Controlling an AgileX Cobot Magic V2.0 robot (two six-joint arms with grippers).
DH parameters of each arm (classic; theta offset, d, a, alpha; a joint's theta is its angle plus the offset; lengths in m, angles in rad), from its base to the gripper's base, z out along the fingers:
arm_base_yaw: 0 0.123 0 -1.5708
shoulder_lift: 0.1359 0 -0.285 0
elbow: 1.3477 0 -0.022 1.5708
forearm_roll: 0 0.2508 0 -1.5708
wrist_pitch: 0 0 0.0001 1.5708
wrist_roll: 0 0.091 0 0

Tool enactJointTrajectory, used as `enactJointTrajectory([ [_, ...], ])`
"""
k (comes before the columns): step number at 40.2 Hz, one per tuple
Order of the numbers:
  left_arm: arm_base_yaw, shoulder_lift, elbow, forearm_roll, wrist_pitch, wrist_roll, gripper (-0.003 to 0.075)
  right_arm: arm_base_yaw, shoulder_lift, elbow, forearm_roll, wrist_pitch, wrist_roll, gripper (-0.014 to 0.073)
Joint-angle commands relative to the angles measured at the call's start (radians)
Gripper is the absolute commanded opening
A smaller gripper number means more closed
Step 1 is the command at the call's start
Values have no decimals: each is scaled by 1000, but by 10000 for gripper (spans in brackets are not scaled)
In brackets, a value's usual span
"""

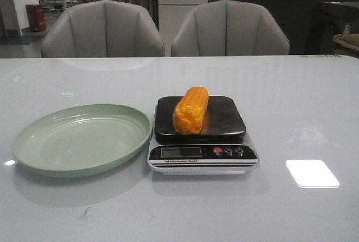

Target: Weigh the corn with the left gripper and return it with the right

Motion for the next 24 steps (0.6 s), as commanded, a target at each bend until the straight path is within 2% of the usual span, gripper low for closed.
enactJointTrajectory([
  [1, -1, 10, -24, 10, -76, -3, 135, -9, -19, 4, -10, -87, -7, 178],
  [10, -1, 10, -24, 10, -76, -3, 134, -9, -19, 4, -10, -96, -7, 178],
  [17, -1, 10, -24, 10, -76, -3, 134, -9, -19, -24, -5, -160, 37, 178],
  [24, -1, 10, -24, 10, -76, -3, 134, -7, 37, -140, -5, -67, 46, 178],
])
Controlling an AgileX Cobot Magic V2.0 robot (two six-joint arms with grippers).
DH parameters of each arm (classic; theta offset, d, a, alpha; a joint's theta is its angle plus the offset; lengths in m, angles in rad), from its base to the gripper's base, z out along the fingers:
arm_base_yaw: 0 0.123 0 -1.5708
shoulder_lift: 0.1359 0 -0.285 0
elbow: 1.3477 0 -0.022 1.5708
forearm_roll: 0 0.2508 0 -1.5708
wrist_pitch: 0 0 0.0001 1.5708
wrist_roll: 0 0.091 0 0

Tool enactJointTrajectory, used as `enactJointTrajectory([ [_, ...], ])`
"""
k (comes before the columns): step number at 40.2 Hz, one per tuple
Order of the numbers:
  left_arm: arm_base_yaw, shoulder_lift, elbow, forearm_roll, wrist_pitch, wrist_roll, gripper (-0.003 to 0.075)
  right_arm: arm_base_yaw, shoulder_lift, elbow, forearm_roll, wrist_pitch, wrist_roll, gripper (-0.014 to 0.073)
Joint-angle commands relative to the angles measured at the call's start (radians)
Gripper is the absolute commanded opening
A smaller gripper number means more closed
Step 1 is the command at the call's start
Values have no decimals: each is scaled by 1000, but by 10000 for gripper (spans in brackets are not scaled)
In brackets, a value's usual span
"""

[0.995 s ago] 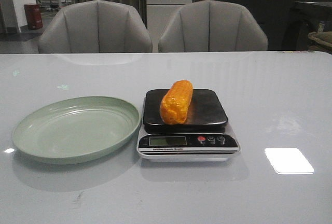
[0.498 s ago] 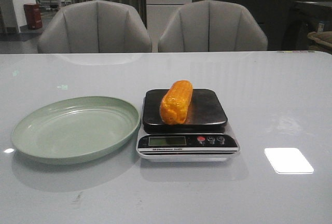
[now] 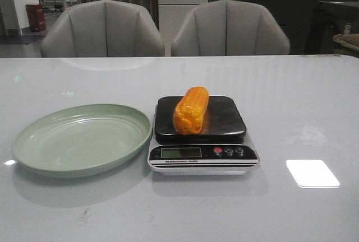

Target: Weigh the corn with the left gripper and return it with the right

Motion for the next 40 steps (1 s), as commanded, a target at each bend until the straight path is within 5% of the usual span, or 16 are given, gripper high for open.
enactJointTrajectory([
  [1, -1, 10, -26, 10, -76, -3, 134, -7, 56, -104, -5, -16, 0, 178],
  [10, -1, 10, -26, 10, -76, -3, 134, -7, 226, -258, -5, 149, 0, 178],
  [26, -1, 10, -26, 10, -78, -3, 134, -7, 271, -266, -5, 180, 0, 188],
  [30, -1, 10, -26, 10, -78, -3, 134, -5, 271, -266, -4, 182, 0, 289],
  [37, -1, 10, -26, 10, -80, -3, 134, 38, 291, -270, 1, 182, 0, 607],
  [40, -1, 10, -26, 10, -80, -3, 134, 77, 326, -273, 2, 183, 0, 605],
])
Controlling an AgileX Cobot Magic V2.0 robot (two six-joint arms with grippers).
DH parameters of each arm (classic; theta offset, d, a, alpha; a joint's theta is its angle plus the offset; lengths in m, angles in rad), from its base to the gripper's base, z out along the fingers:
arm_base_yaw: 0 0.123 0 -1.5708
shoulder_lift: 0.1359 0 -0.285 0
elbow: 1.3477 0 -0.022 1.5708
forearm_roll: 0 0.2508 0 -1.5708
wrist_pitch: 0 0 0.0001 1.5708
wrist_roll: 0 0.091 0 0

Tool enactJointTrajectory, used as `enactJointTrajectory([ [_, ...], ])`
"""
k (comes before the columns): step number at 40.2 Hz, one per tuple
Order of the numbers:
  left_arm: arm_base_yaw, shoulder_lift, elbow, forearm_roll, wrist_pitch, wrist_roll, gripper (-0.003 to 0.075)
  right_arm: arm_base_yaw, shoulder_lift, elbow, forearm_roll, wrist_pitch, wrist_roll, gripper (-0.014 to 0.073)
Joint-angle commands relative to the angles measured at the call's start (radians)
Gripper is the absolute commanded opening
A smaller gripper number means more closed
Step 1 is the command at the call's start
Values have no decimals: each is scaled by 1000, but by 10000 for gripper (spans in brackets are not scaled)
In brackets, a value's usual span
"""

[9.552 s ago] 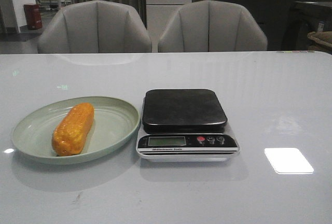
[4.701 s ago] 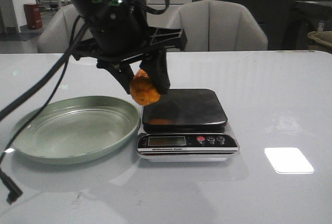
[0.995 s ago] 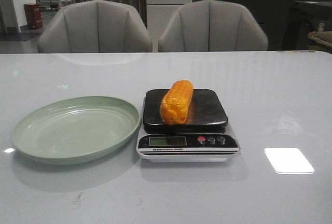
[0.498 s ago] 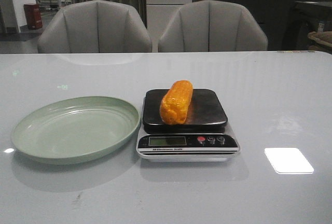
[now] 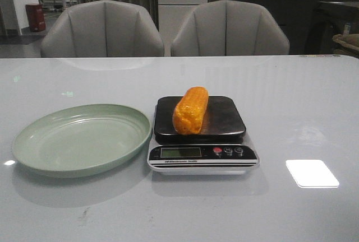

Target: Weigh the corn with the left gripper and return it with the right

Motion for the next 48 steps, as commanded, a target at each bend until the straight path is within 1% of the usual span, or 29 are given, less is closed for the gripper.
enactJointTrajectory([
  [1, -1, 10, -26, 9, -80, -3, 134, 43, 55, -44, 3, -69, 0, 607],
  [5, -1, 10, -26, 9, -80, -3, 134, 87, 117, -84, 48, -42, 0, 608],
  [11, -1, 10, -26, 9, -80, -3, 134, 130, 247, -188, 185, 56, 0, 608],
  [21, -1, 10, -26, 9, -80, -3, 134, 153, 540, -433, 229, 244, 0, 608],
  [26, -1, 10, -26, 9, -80, -3, 134, 184, 672, -550, 271, 317, 15, 608],
  [37, -1, 10, -26, 9, -80, -3, 134, 329, 924, -781, 270, 339, 134, 608],
  [41, -1, 10, -26, 9, -80, -3, 134, 379, 1035, -885, 260, 380, 160, 608],
  [45, -1, 10, -26, 9, -80, -3, 134, 427, 1149, -995, 216, 431, 218, 608],
  [48, -1, 10, -26, 9, -80, -3, 134, 460, 1228, -1075, 152, 465, 289, 608],
])
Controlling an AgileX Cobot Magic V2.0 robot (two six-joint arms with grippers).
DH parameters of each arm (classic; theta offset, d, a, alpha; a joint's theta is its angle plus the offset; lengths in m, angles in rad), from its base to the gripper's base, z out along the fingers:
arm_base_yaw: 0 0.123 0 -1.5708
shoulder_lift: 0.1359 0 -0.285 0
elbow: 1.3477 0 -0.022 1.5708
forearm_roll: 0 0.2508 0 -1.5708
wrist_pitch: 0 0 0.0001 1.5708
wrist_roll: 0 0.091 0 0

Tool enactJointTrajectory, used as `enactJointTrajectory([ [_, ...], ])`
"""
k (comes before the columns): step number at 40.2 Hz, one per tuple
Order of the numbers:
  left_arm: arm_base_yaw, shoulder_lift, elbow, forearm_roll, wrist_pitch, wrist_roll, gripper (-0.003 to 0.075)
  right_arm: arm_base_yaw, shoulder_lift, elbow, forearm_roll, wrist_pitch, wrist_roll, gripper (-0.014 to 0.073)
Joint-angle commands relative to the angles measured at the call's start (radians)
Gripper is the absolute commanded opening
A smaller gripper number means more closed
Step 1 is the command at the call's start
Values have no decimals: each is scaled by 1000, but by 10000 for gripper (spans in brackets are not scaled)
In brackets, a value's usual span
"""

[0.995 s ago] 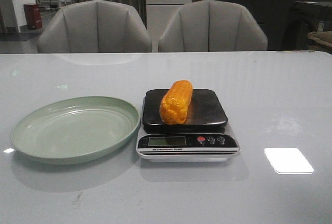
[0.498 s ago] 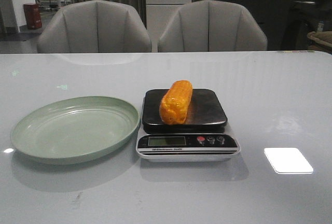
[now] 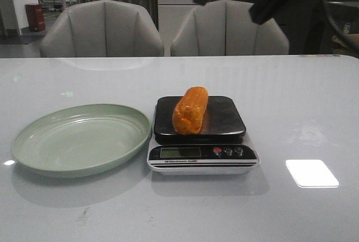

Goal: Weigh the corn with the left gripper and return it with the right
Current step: 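Lower the right gripper over the corn cob on the scale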

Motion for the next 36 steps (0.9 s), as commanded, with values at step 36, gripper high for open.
enactJointTrajectory([
  [36, -1, 10, -26, 9, -76, -3, 134, 105, 541, -513, -354, 341, 594, 603],
])
